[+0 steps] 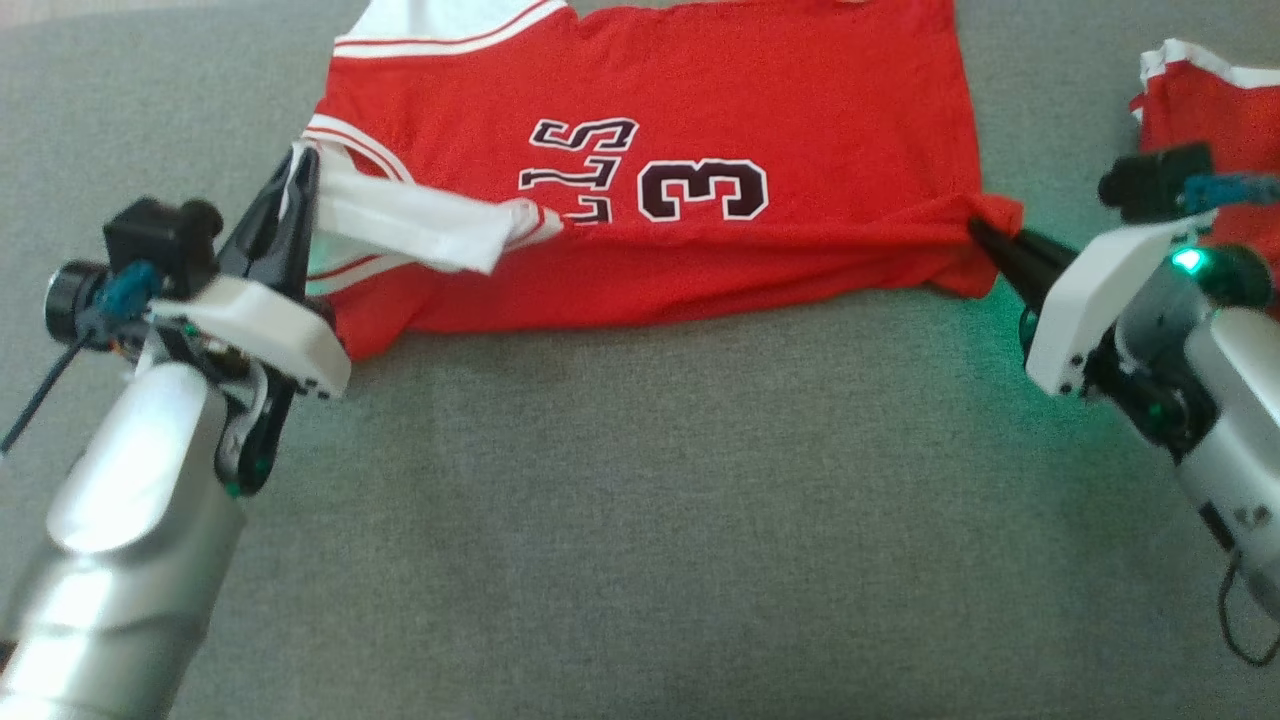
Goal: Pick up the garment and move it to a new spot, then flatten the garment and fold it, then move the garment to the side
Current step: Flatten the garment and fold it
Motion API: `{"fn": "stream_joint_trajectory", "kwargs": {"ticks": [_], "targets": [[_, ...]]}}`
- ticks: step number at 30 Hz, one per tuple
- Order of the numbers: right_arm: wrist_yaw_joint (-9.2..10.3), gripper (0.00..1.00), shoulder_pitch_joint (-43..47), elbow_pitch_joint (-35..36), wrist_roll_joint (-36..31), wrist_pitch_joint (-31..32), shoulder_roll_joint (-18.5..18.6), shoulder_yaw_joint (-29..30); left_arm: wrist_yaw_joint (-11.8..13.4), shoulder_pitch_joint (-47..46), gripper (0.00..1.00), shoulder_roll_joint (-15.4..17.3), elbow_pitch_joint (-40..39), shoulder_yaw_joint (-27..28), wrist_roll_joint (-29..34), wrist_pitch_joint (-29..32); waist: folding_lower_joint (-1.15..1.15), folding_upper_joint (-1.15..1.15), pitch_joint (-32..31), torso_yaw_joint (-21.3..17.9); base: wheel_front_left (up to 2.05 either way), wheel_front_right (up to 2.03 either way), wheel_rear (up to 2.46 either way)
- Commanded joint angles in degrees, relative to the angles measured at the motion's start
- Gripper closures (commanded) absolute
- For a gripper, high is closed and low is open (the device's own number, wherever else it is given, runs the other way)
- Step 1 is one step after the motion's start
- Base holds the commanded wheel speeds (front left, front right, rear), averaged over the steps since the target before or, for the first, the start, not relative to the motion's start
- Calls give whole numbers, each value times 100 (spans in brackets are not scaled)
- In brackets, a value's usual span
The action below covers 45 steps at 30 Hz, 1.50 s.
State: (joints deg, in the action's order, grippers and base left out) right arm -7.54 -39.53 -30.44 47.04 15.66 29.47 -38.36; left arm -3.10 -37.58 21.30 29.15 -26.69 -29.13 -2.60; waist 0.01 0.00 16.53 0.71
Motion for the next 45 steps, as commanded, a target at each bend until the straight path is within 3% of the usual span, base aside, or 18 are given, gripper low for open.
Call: {"fn": "stream_joint_trajectory", "kwargs": {"ticks": [1, 2, 3, 4, 12, 19, 25, 31, 40, 45], "targets": [[5, 13, -171, 55, -5, -51, 46, 10, -11, -375, 100, 159, -44, 160, 36, -55, -1, 0, 48, 1, 0, 0, 0], [5, 0, -256, -33, 2, -72, 18, 14, -5, -471, 100, 110, 91, 164, 34, -92, -1, 0, 68, 4, 0, 0, 0], [5, 0, -345, -119, 19, -121, -11, 34, 14, -574, 64, 73, 214, 170, 57, -173, -1, 0, 87, 5, 0, 0, 0], [5, 0, -441, -209, 14, -202, -31, 62, 34, -674, 0, 36, 327, 177, 87, -284, -1, 0, 102, 6, 0, 0, 0], [5, 0, -788, -600, -206, -1721, -221, 383, 114, -1024, 0, -314, 697, 527, 2, -1176, -1, 0, -13, -5, 0, 0, 0], [5, 0, -308, -462, -703, -2951, -322, 719, 173, -207, 0, -666, -646, 1361, 244, -1237, -1, 0, -322, -20, 0, 0, 0], [5, 0, 403, -89, -1480, -3060, -699, 1443, 130, 742, 0, -1064, -1393, 1770, 606, -1239, -1, 0, -540, -43, 0, 0, 0], [5, 0, 1547, 413, -2331, -3064, -1427, 2333, 29, 1642, 0, -1518, -1572, 2080, 893, -1239, -1, 0, -670, -57, 0, 0, 0], [5, 0, 2028, 707, -2835, -3065, -1884, 2662, -62, 1894, 0, -1642, -843, 2255, 1251, -1239, -1, 0, -599, -138, 0, 0, 0], [5, 0, 1943, 780, -2875, -3065, -1921, 2618, 122, 1618, 0, -1480, 56, 2298, 1401, -1156, -1, 0, -465, -265, 0, 0, 0]]}}
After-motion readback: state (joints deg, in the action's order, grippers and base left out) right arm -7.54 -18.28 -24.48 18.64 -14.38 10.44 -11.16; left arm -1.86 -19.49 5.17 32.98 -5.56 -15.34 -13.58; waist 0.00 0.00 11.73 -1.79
